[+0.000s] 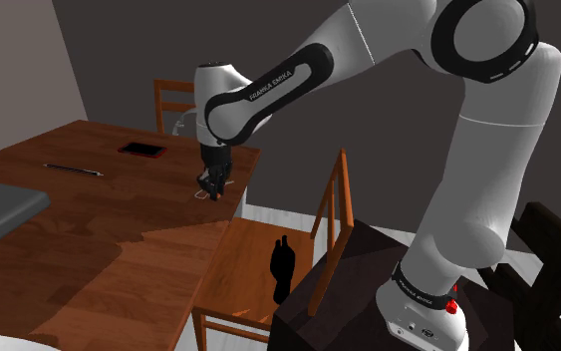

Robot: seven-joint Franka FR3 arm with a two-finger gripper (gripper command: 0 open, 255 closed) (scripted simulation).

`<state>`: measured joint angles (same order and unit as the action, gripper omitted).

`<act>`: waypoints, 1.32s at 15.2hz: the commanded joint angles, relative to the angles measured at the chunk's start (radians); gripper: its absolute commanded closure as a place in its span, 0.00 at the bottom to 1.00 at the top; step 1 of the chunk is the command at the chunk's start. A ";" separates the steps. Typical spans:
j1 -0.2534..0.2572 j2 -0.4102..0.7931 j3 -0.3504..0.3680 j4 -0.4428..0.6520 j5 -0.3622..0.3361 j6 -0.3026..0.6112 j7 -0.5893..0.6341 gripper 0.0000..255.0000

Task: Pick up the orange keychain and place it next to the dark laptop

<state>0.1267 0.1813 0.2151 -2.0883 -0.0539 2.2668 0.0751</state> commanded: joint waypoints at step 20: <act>-0.009 -0.104 0.001 0.134 0.032 -0.247 -0.023 1.00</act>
<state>0.1182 0.0787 0.2166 -1.9656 -0.0228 2.0340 0.0525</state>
